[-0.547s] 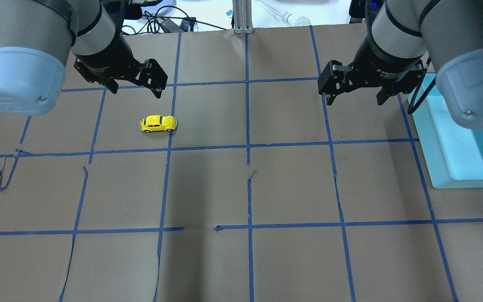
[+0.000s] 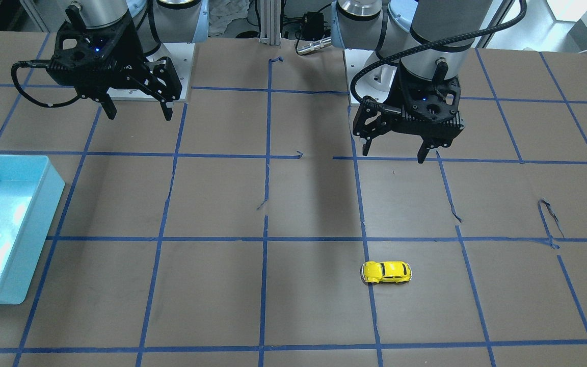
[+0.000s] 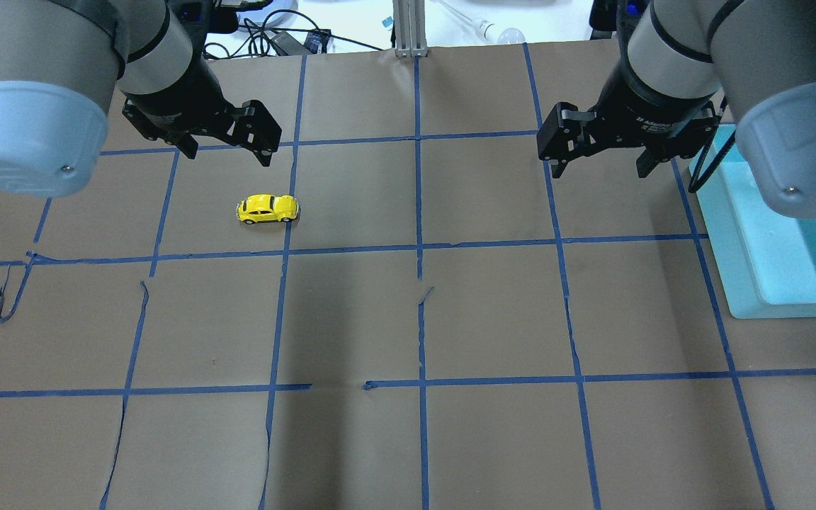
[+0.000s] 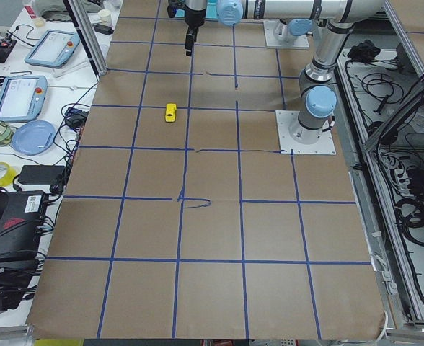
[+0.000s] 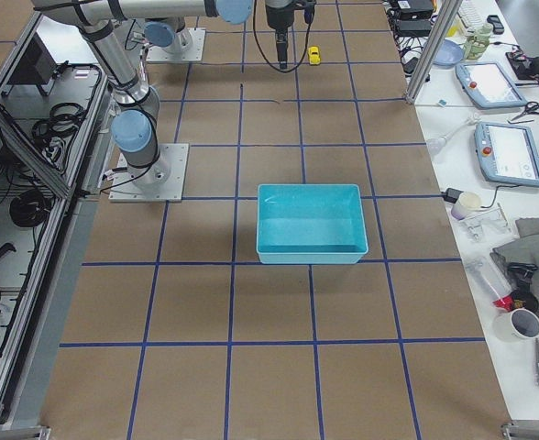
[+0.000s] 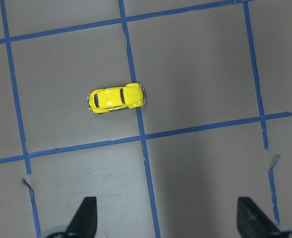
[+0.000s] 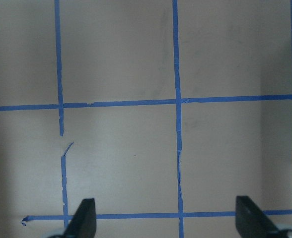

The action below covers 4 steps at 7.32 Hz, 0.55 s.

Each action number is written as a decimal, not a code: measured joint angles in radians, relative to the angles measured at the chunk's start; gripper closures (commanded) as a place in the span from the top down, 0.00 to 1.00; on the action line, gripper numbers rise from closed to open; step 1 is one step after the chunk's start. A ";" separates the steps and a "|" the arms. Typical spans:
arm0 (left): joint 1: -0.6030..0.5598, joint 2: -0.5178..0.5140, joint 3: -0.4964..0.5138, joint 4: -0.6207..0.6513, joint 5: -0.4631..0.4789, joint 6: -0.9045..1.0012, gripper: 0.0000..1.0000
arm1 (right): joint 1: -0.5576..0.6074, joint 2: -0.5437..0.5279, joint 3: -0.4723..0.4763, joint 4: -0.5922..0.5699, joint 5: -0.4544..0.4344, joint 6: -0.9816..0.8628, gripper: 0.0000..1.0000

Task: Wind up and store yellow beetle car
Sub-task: 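Move the left gripper over the yellow beetle toy car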

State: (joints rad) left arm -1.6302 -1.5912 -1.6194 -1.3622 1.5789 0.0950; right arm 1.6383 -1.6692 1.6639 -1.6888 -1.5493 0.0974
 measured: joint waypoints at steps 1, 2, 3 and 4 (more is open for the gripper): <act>0.001 0.000 -0.004 0.001 0.000 0.000 1.00 | 0.000 0.000 -0.001 0.000 0.000 0.000 1.00; 0.002 0.000 -0.008 0.001 0.001 0.000 1.00 | 0.000 0.000 -0.001 0.000 0.001 -0.001 1.00; 0.013 -0.002 -0.007 0.001 0.001 0.000 1.00 | 0.000 0.000 -0.001 0.000 0.001 -0.001 1.00; 0.038 -0.002 -0.005 -0.011 -0.001 0.000 1.00 | 0.000 0.000 0.001 0.000 0.001 -0.001 1.00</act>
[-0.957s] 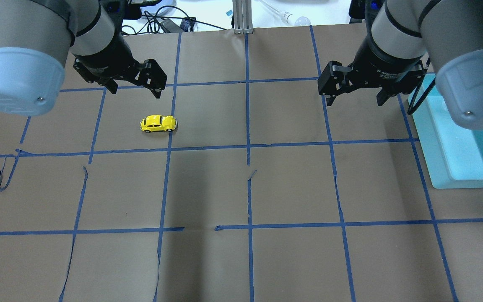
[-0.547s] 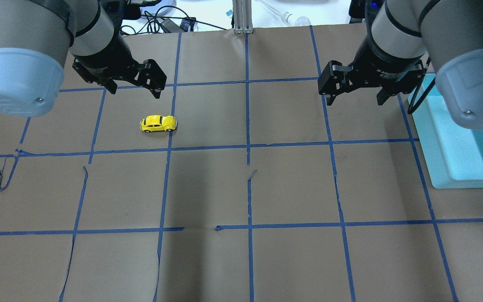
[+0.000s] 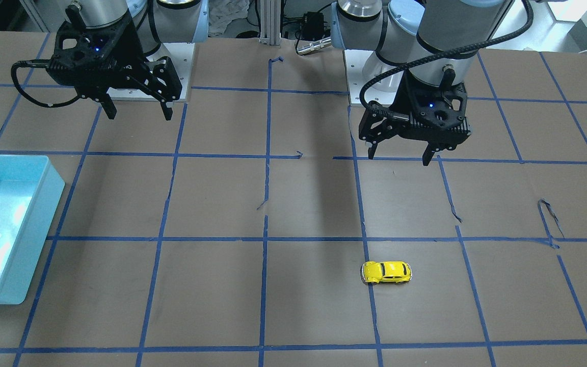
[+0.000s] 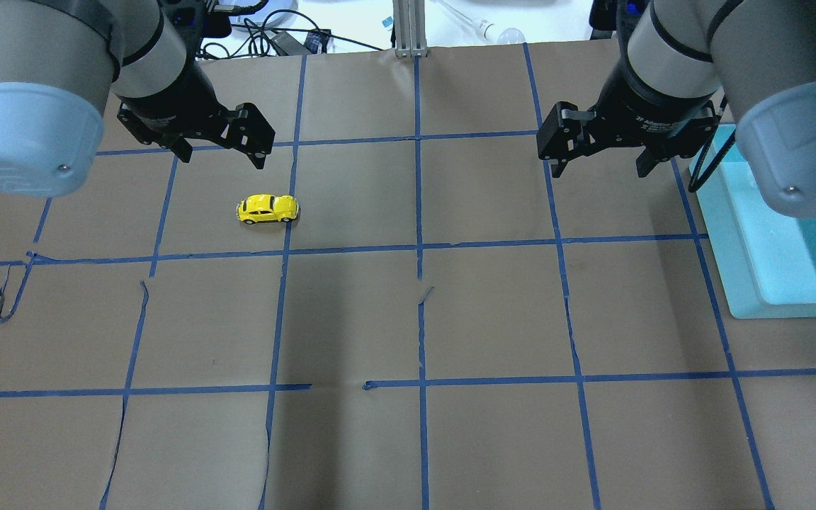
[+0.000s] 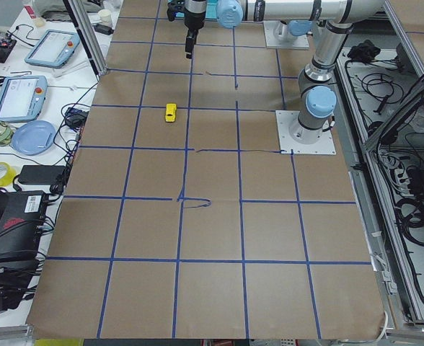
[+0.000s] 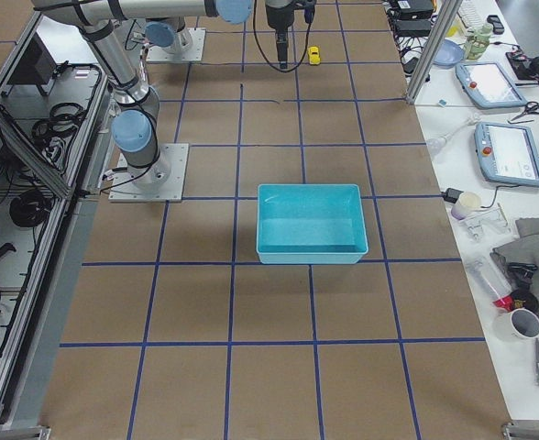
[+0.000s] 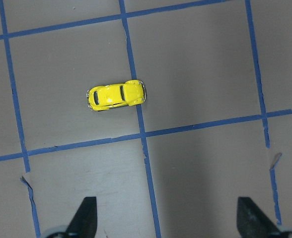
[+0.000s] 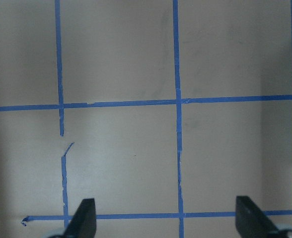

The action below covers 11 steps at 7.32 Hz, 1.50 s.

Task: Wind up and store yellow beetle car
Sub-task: 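Move the left gripper over the yellow beetle toy car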

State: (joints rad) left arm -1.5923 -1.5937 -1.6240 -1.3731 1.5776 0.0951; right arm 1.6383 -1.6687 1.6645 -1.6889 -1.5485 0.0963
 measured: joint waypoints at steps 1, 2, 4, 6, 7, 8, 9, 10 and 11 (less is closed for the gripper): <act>0.022 0.004 0.004 -0.022 -0.002 -0.001 1.00 | 0.000 0.000 0.002 0.000 0.000 -0.001 1.00; 0.030 0.010 0.005 -0.037 -0.004 -0.006 1.00 | 0.000 0.000 0.003 0.000 -0.001 -0.003 1.00; 0.031 0.016 0.000 -0.046 -0.007 -0.016 1.00 | 0.000 0.001 0.005 0.000 -0.003 -0.003 1.00; 0.023 0.015 -0.002 -0.047 -0.006 -0.017 1.00 | 0.000 0.001 0.004 0.000 -0.003 -0.002 1.00; 0.018 0.012 -0.001 -0.047 -0.005 -0.017 1.00 | 0.000 0.002 0.004 -0.001 -0.003 -0.002 1.00; 0.015 0.006 0.001 -0.047 -0.006 -0.018 1.00 | 0.000 0.006 0.004 -0.001 -0.004 -0.003 1.00; 0.013 0.002 0.001 -0.047 -0.010 -0.016 1.00 | 0.000 0.013 0.003 -0.001 -0.006 -0.004 1.00; 0.001 -0.003 0.000 -0.047 -0.011 -0.012 1.00 | 0.000 0.016 0.003 -0.002 -0.008 -0.004 1.00; -0.019 -0.004 0.002 -0.047 -0.008 -0.013 1.00 | 0.000 0.018 0.003 -0.002 -0.008 -0.004 1.00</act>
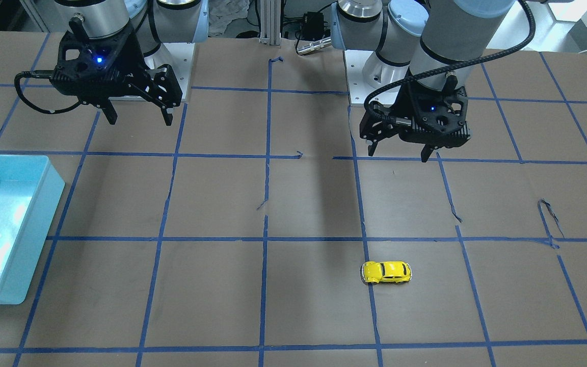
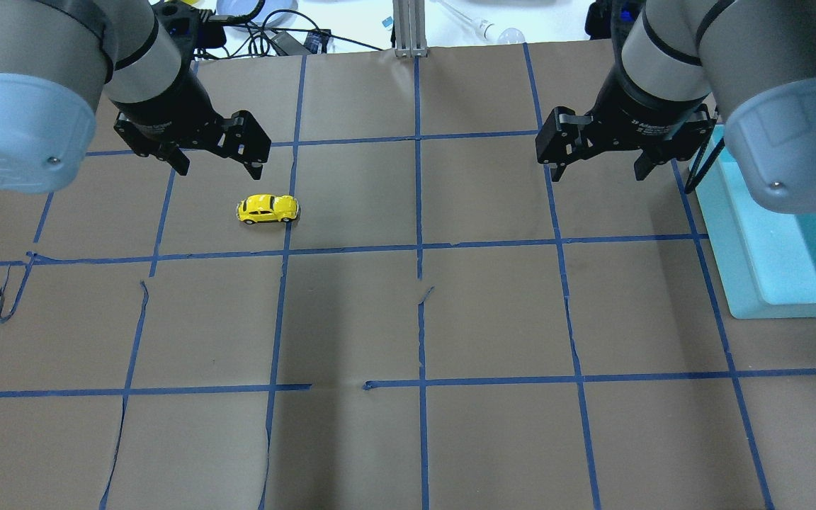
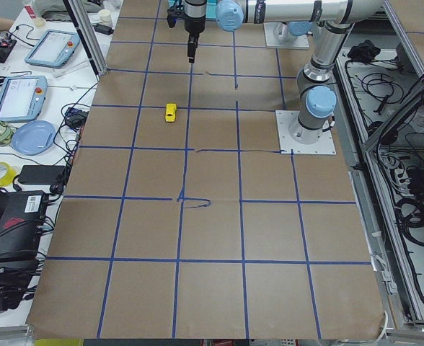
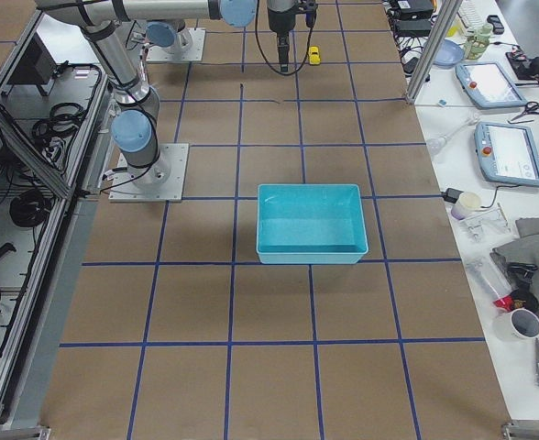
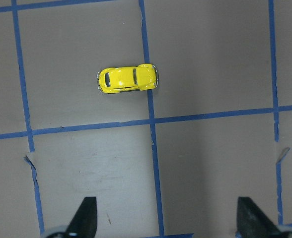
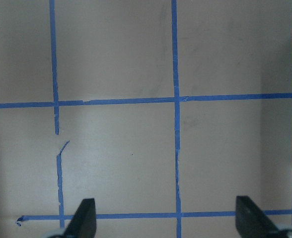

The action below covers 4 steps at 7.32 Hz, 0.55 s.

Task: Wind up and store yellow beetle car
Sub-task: 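Move the left gripper over the yellow beetle toy car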

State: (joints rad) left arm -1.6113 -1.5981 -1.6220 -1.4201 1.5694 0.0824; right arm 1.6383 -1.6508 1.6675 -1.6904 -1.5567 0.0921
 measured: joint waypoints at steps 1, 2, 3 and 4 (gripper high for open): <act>-0.015 0.000 0.003 0.001 0.003 0.001 1.00 | 0.000 0.001 0.000 0.000 -0.002 0.000 1.00; -0.020 -0.002 0.004 0.005 0.003 0.009 1.00 | 0.000 0.001 0.001 0.000 -0.003 0.000 1.00; -0.021 -0.013 0.003 0.014 0.002 0.040 1.00 | 0.000 0.002 0.001 0.000 -0.003 0.000 1.00; -0.022 -0.032 0.002 0.029 -0.002 0.098 1.00 | 0.000 0.002 0.001 0.000 -0.004 0.000 1.00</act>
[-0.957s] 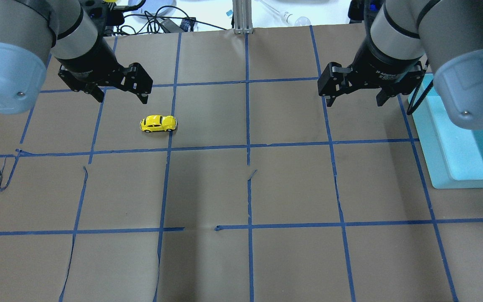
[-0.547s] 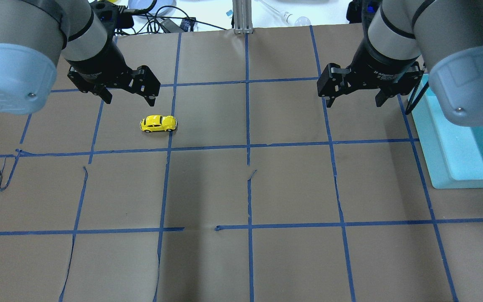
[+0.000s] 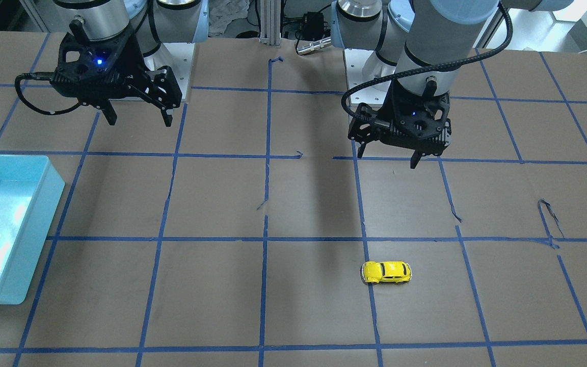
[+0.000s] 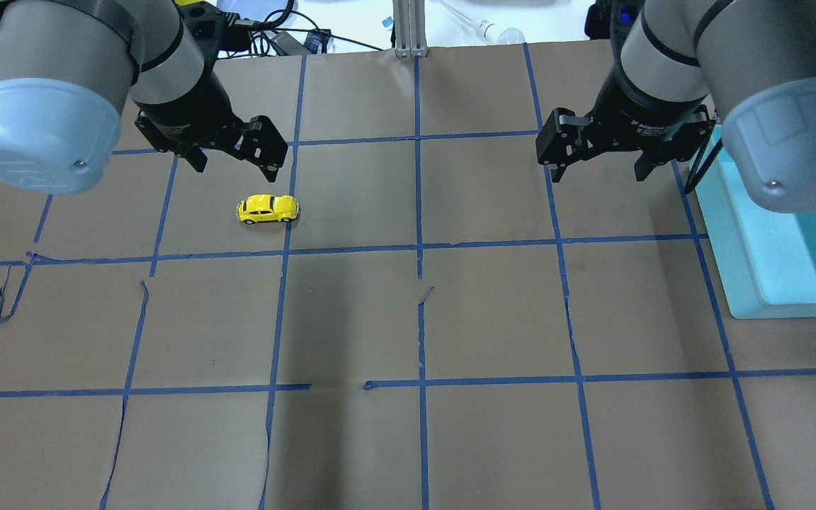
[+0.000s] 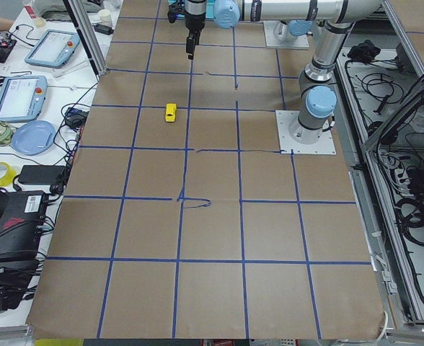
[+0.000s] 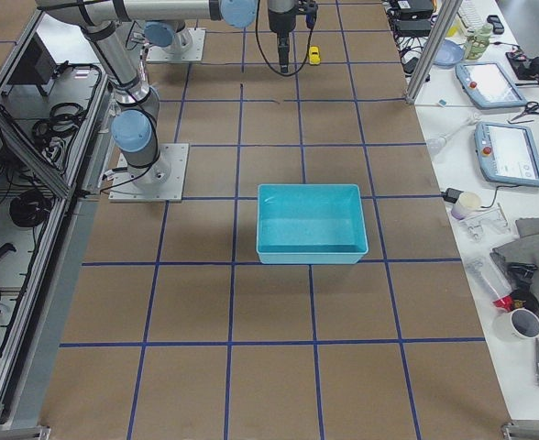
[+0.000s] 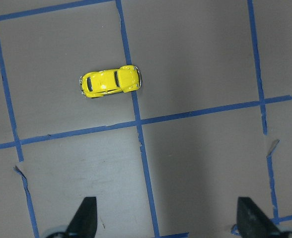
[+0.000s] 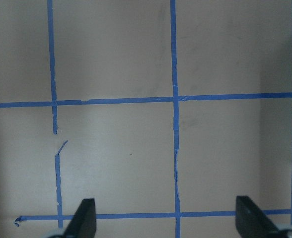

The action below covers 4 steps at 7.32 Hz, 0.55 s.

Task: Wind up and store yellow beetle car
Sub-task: 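Move the left gripper over the yellow beetle toy car, then lower the left gripper and close it around the yellow car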

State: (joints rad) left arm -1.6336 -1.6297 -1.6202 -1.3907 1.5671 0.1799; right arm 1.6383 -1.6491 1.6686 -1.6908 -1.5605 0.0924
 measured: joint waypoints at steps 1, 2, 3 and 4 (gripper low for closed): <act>-0.001 -0.020 0.001 0.016 -0.002 0.048 1.00 | 0.000 0.002 -0.002 -0.004 0.001 0.001 1.00; -0.001 -0.031 0.002 0.026 0.001 0.069 1.00 | -0.001 0.006 -0.006 -0.010 0.004 0.001 1.00; 0.000 -0.036 0.004 0.032 0.004 0.088 1.00 | -0.002 0.009 -0.009 -0.013 0.006 0.001 1.00; 0.002 -0.051 0.002 0.054 0.005 0.138 1.00 | -0.002 0.010 -0.010 -0.014 0.006 0.001 1.00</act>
State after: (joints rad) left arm -1.6319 -1.6809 -1.6177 -1.3369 1.5724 0.3175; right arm 1.6359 -1.6391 1.6590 -1.7052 -1.5546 0.0936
